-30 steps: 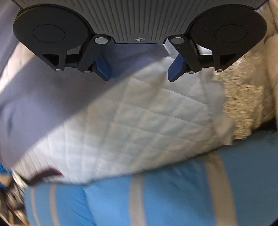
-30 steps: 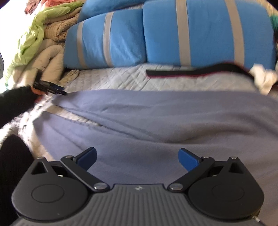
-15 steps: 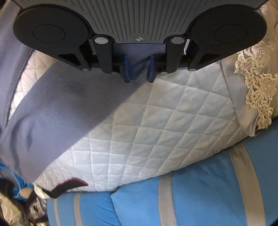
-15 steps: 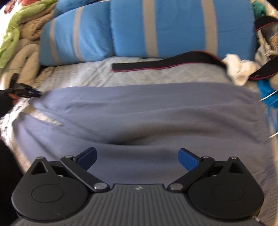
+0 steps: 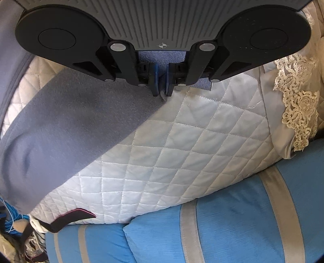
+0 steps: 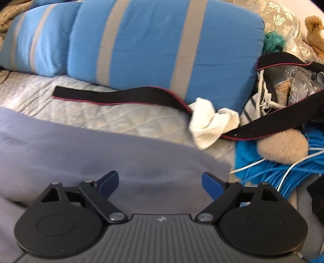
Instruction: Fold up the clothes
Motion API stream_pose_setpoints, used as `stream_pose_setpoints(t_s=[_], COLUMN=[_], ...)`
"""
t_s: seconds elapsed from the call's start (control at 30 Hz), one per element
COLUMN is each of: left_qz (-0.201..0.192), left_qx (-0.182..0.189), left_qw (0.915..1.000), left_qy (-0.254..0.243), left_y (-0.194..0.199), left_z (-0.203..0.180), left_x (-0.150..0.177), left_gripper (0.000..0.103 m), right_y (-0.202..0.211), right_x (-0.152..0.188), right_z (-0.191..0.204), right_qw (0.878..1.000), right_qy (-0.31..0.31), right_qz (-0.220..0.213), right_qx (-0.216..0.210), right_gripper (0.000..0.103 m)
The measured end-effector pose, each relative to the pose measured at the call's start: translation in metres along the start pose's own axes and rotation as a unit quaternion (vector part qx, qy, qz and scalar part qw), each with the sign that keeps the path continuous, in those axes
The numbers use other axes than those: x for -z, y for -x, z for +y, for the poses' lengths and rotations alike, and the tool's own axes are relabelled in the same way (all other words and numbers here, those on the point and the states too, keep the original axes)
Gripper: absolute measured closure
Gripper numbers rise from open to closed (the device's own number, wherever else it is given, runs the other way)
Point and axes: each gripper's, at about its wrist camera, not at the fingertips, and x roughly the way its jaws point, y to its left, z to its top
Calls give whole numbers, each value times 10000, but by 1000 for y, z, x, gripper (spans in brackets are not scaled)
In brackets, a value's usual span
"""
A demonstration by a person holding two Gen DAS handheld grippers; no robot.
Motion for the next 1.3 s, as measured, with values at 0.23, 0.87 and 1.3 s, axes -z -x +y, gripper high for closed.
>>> stream_pose_setpoints(t_s=[0.23,0.87,1.3], left_qz=[-89,-964,-2220], left_qx=[-97,-238,-58], left_qw=[9999,9940,9749], left_qy=[111,461,176], left_y=[1,21,113], left_z=[-3,0,-20], left_x=[3,25,71], left_gripper=[97,100,100], right_y=[-52,-63,102], right_x=[-7,-14,47], right_z=[-46,-54,-36], right_qw=[9995,9990,9981], right_qy=[-103,454,-100], right_qz=[37,-44,-604], right_qx=[298,13,81], right_gripper=[25,103,103])
